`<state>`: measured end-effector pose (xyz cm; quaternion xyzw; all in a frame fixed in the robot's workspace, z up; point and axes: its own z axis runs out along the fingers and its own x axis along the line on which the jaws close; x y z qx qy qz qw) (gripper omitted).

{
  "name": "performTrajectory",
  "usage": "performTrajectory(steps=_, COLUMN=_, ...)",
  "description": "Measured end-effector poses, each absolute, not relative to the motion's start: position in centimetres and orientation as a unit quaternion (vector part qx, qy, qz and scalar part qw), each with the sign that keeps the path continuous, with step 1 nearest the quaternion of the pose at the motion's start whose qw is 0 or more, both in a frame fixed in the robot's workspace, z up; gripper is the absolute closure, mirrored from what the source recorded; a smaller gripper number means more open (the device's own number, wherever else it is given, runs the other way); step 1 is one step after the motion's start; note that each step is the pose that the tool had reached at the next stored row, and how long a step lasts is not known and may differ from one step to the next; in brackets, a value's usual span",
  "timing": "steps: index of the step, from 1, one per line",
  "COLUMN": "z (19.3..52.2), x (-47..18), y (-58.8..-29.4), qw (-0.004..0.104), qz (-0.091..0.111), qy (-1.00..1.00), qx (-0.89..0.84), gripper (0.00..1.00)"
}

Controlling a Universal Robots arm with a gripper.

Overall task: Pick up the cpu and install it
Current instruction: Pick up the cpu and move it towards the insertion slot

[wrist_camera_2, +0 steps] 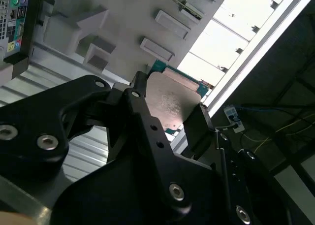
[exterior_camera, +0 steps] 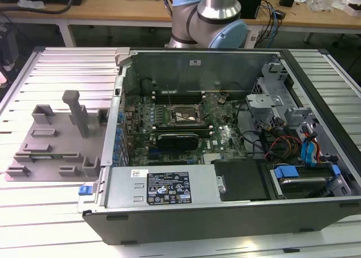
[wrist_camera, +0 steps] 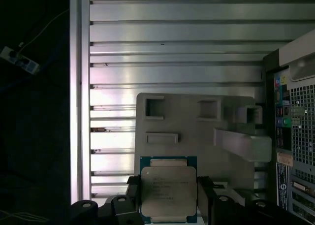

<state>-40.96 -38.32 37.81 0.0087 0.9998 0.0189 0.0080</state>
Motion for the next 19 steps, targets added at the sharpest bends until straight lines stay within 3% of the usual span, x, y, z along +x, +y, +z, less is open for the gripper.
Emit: performTrajectory(steps=19, z=40.9, x=-41.0, y=-38.0, qw=0.008, qz=0.019, qy=1.0, qx=0.009, gripper=0.45)
